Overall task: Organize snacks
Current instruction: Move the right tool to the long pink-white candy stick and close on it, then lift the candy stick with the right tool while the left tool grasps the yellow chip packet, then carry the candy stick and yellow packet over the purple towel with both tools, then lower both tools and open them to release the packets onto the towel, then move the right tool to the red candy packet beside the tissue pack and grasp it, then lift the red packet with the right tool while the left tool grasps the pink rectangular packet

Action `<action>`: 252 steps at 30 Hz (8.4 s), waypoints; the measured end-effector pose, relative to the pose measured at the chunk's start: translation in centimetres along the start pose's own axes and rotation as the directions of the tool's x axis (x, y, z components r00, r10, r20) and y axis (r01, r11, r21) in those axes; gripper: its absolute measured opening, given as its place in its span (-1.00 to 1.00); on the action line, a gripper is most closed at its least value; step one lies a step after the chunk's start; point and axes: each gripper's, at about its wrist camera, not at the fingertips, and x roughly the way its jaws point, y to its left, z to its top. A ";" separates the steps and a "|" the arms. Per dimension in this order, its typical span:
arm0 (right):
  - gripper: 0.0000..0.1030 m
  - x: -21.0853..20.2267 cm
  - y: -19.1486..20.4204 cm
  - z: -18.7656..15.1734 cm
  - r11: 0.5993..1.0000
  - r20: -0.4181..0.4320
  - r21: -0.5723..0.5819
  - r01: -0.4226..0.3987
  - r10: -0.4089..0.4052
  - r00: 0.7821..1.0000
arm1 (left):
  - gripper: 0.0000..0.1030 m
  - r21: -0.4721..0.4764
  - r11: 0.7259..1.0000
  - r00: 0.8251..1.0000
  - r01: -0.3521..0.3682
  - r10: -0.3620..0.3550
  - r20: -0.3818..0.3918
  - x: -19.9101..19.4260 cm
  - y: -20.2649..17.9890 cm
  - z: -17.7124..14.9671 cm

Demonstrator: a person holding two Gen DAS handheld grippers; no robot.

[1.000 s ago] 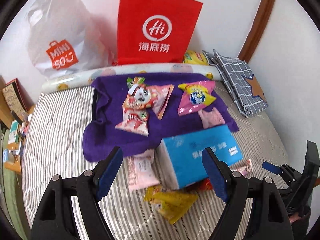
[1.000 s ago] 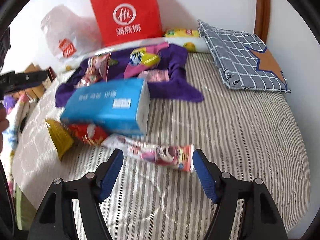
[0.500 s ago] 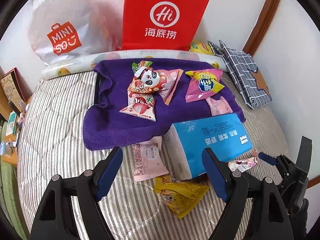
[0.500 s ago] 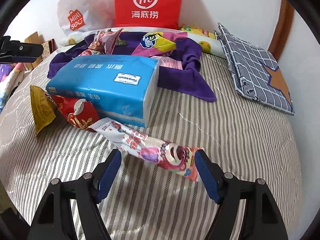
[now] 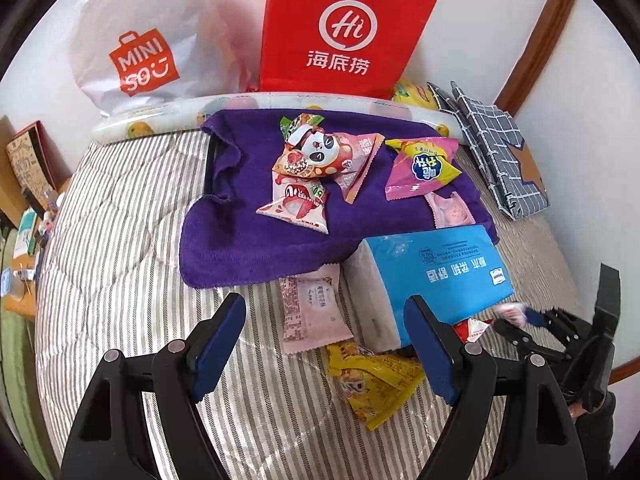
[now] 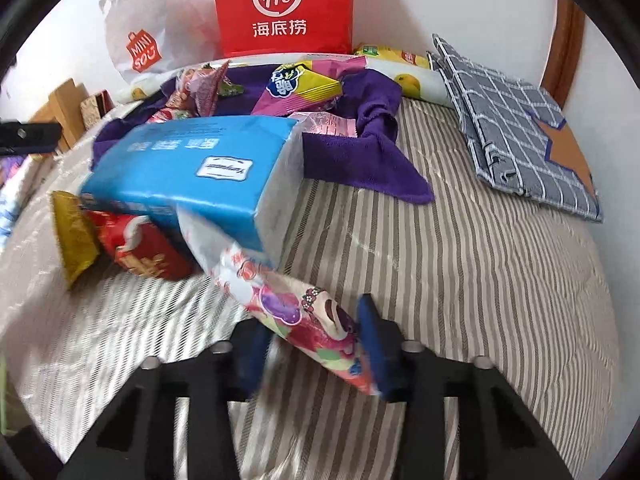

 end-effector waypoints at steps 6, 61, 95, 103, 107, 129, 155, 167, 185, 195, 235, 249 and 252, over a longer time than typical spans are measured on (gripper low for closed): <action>-0.59 -2.2 0.2 -1.5 0.981 -0.039 0.128 -0.144 0.150 0.988 | 0.57 -0.016 1.000 1.000 0.022 -0.022 0.006 -0.8 -0.2 -0.6; -0.56 -2.5 0.9 -1.6 0.985 0.031 0.174 0.011 -0.016 0.999 | -0.09 -0.003 0.998 0.989 0.070 -0.070 -0.130 1.5 -2.7 -5.9; -0.56 -12.1 4.3 5.7 0.987 0.160 0.133 0.087 -0.108 0.981 | -0.09 -0.003 0.995 0.993 0.099 -0.099 0.061 -7.0 -4.1 -1.3; -0.56 -10.9 3.8 7.6 0.988 0.156 0.119 0.102 -0.120 0.980 | -0.09 0.006 0.995 0.994 0.099 -0.099 0.053 -6.1 -3.7 0.3; -0.56 -10.1 3.6 8.8 0.988 0.157 0.112 0.103 -0.120 0.980 | -0.09 -0.005 0.995 0.994 0.102 -0.102 0.040 -5.2 -2.9 1.2; -0.56 -0.4 2.0 14.3 0.987 0.054 0.128 0.099 -0.107 0.993 | -0.09 -0.051 0.992 0.993 0.118 -0.118 0.004 1.4 1.8 7.3; -0.24 7.0 1.7 17.0 0.987 -0.052 0.036 0.154 -0.152 0.987 | -0.09 -0.098 0.979 0.982 0.177 -0.182 -0.053 9.9 3.5 10.2; 0.01 2.5 1.4 17.5 0.993 0.085 0.098 0.070 -0.079 0.993 | 0.48 -0.120 0.983 0.990 0.137 -0.140 -0.021 7.6 4.0 9.6; 0.08 -2.7 4.2 9.1 0.993 0.063 0.117 0.028 -0.036 0.997 | 0.52 -0.103 0.990 0.995 0.097 -0.097 0.002 1.7 3.7 4.6; 0.68 -2.2 10.0 3.8 0.998 0.069 0.057 -0.012 0.008 0.998 | 0.52 -0.068 0.992 0.994 0.105 -0.105 0.014 -0.7 3.6 1.5; 0.04 -1.5 8.6 0.9 0.987 0.091 0.152 0.051 -0.066 0.994 | 0.52 -0.054 0.997 0.992 0.057 -0.063 -0.112 5.8 4.2 -2.1; 0.04 -3.8 3.8 -1.4 0.974 0.041 0.194 0.115 -0.125 0.991 | -0.03 0.065 0.997 0.995 -0.031 0.037 -0.098 8.2 0.9 -0.8; 0.05 -4.2 3.3 -1.7 0.975 0.026 0.196 0.107 -0.114 0.993 | -0.18 0.069 0.998 0.994 -0.004 0.011 -0.105 8.1 0.7 -0.9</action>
